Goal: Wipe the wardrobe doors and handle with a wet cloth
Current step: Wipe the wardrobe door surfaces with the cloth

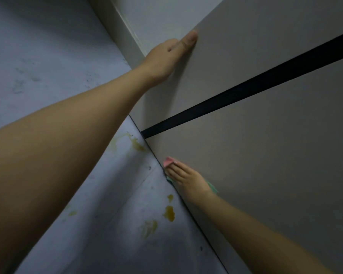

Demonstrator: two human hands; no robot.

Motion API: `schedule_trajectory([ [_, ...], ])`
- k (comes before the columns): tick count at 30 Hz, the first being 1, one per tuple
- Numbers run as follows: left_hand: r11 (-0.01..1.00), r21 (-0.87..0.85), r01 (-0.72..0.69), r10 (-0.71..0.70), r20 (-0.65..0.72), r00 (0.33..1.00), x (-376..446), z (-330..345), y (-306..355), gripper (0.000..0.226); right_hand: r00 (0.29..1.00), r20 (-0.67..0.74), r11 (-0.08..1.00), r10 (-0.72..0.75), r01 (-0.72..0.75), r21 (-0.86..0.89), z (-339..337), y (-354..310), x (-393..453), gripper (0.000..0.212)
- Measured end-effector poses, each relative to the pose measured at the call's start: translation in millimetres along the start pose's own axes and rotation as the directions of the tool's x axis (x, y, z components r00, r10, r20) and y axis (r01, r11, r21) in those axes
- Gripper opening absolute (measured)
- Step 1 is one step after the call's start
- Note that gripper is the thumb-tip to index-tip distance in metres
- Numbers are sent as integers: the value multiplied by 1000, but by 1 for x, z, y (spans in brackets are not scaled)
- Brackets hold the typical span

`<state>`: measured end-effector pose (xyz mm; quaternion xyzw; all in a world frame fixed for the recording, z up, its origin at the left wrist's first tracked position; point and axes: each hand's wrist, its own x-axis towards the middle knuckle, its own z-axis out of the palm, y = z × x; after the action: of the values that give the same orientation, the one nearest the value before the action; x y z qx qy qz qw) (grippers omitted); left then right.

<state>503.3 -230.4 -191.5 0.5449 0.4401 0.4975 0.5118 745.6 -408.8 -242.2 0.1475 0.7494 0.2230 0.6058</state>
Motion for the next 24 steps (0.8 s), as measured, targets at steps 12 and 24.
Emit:
schedule_trajectory([
  [12, 995, -82, 62, -77, -187, 979, -27, 16, -10, 44, 678, -463, 821, 570, -488, 297, -23, 74, -95, 69],
  [24, 977, -30, 211, -213, -127, 969, -137, 72, 11, 59, 354, -472, 543, 807, -758, 361, -4, 84, -222, 65],
])
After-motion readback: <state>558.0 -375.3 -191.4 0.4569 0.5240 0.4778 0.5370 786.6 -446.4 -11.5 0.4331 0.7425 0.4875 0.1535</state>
